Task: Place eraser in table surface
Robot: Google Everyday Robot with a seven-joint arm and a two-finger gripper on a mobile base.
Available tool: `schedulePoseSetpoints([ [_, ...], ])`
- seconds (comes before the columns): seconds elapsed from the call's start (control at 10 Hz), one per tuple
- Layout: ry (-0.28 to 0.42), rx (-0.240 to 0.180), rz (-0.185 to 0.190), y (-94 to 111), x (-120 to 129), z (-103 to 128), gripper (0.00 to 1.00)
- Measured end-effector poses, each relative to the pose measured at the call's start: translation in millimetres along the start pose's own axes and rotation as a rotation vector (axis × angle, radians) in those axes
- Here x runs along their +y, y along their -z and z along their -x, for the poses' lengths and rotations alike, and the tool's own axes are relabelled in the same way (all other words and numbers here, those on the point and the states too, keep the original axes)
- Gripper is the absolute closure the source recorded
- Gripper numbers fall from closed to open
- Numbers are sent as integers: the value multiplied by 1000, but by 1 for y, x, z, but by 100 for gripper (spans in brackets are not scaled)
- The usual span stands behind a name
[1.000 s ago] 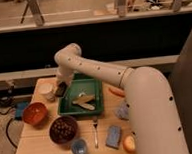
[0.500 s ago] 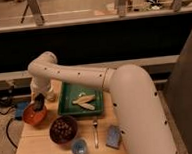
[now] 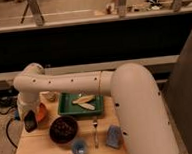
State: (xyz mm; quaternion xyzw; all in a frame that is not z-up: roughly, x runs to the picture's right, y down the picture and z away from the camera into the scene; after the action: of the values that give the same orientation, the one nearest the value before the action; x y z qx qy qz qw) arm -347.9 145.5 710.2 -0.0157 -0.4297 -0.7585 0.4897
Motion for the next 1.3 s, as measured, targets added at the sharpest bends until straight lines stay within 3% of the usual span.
schedulePoseSetpoints([
  [0.2,101,-48,22,-21,3,10,98],
  [0.4,190,-96,23,-45,13,4,98],
  [0.8,251,-170,-29,-71,4,13,98],
  [1.1,289,-189,-67,-70,-14,26,98],
  [1.3,314,-194,-66,-73,-20,30,87],
])
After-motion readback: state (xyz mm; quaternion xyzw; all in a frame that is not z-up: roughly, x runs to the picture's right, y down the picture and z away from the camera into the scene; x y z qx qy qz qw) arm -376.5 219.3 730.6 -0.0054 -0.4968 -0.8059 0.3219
